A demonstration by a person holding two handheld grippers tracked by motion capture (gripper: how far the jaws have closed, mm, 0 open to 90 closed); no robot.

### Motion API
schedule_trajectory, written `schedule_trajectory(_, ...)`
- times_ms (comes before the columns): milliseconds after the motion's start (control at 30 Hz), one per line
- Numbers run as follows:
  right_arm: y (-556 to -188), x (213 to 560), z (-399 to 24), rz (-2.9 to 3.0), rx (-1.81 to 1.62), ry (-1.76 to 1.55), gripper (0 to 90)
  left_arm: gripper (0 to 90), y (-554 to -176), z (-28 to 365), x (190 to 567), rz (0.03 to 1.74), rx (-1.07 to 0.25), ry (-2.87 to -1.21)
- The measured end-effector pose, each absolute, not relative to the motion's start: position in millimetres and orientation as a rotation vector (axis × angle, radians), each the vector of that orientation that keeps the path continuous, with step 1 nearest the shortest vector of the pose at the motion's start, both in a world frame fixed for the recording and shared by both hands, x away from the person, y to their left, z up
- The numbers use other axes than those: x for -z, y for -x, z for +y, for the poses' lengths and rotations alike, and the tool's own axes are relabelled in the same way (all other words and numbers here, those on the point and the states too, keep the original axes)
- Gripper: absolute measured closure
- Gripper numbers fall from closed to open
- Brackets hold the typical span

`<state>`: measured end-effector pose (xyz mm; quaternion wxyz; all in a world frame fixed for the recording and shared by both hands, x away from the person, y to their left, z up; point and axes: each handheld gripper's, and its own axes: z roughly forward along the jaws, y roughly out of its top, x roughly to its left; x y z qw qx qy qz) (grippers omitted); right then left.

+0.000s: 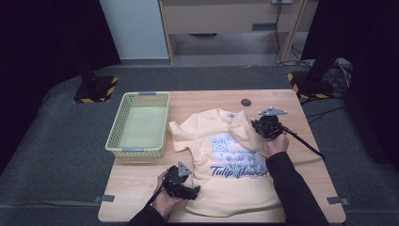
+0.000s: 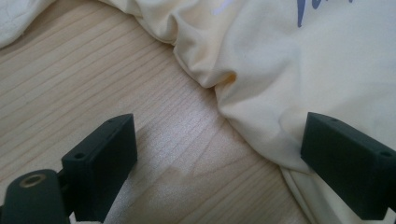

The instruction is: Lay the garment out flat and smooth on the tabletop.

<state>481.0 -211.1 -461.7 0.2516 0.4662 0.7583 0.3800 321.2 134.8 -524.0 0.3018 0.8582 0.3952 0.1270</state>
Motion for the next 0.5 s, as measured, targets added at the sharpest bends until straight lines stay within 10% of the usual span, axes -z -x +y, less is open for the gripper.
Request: schedule_trajectory(500, -474, 427, -317, 1.691, -0.935, -1.489, 78.2, 9.8, -321, 135, 524, 1.052, -0.338, -2.275)
